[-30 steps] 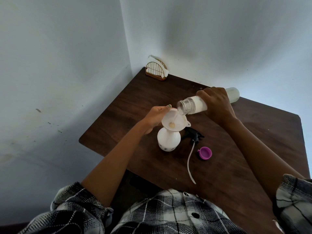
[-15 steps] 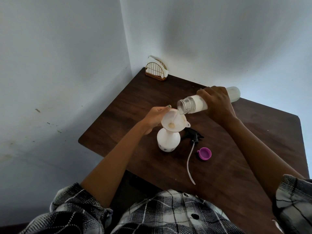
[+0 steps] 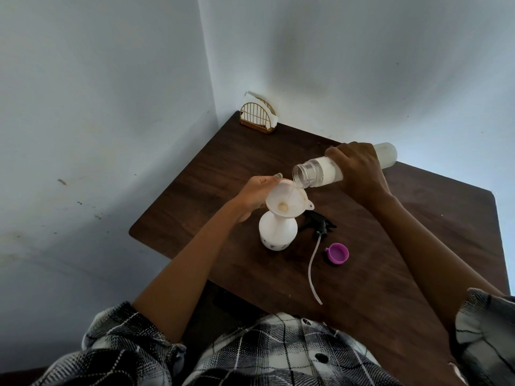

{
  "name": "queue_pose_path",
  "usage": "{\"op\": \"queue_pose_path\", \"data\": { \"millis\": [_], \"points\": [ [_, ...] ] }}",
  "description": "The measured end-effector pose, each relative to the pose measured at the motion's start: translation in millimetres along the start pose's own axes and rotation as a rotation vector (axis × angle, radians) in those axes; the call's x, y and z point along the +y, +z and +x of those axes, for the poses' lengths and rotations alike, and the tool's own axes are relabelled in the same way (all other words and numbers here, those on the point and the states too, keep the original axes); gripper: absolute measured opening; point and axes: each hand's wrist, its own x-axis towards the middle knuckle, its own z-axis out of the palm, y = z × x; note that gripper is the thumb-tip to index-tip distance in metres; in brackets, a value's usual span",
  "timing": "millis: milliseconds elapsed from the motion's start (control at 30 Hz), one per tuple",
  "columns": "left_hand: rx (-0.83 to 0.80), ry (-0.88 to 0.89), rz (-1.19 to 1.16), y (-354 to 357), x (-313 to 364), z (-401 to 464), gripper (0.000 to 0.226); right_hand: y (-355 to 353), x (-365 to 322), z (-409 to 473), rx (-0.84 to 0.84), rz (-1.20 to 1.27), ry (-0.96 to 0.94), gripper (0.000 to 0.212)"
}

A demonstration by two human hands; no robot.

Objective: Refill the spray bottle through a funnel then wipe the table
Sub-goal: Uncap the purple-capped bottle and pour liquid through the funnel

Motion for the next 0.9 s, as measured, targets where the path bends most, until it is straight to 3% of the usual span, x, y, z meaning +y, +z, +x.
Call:
{"op": "queue_pose_path", "data": {
  "millis": [900],
  "points": [
    [-0.006, 0.014, 0.001, -0.8, -3.0, 0.9, 0.037, -1.2, -2.3, 0.9, 0.025, -0.013, -0.014, 0.043]
  ]
}}
